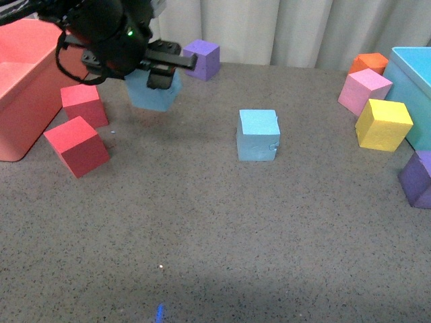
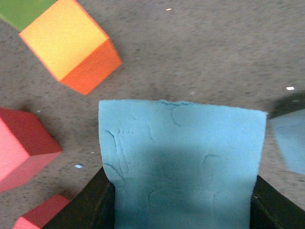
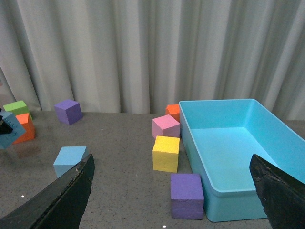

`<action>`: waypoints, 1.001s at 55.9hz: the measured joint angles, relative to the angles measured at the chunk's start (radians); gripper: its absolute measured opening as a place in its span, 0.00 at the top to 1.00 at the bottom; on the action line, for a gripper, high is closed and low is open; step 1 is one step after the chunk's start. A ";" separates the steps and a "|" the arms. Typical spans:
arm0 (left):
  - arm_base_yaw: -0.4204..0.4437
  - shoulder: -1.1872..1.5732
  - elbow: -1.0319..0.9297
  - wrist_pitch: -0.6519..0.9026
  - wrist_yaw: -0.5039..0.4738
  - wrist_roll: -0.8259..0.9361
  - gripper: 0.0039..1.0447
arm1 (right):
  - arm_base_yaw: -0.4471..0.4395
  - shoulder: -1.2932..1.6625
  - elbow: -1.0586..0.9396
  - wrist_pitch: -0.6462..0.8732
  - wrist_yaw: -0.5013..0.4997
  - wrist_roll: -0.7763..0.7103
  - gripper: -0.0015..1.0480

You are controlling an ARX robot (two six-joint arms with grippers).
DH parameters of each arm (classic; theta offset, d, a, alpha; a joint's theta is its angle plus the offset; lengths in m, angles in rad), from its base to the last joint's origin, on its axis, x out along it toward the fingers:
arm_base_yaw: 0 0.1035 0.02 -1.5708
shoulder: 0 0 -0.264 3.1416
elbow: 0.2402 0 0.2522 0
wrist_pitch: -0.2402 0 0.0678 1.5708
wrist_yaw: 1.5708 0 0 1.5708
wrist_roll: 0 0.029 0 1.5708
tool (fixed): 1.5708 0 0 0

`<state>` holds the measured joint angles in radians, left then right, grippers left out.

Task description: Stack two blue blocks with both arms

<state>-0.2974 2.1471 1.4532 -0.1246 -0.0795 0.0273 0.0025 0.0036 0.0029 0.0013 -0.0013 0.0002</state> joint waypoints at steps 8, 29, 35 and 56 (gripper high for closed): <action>-0.105 -0.033 0.006 -0.047 -0.032 -0.067 0.55 | 0.000 0.000 0.000 0.000 0.000 0.000 0.09; -0.285 0.032 0.157 -0.145 -0.141 -0.151 0.55 | 0.000 0.000 0.000 0.000 0.000 0.000 0.09; -0.308 0.079 0.213 -0.172 -0.158 -0.164 0.55 | 0.000 0.000 0.000 0.000 0.000 0.000 0.09; -0.338 0.198 0.296 -0.190 -0.196 -0.137 0.55 | 0.000 0.000 0.000 0.000 0.000 0.000 0.09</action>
<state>-0.6350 2.3447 1.7489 -0.3145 -0.2752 -0.1101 0.0025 0.0036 0.0029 0.0013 -0.0013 0.0002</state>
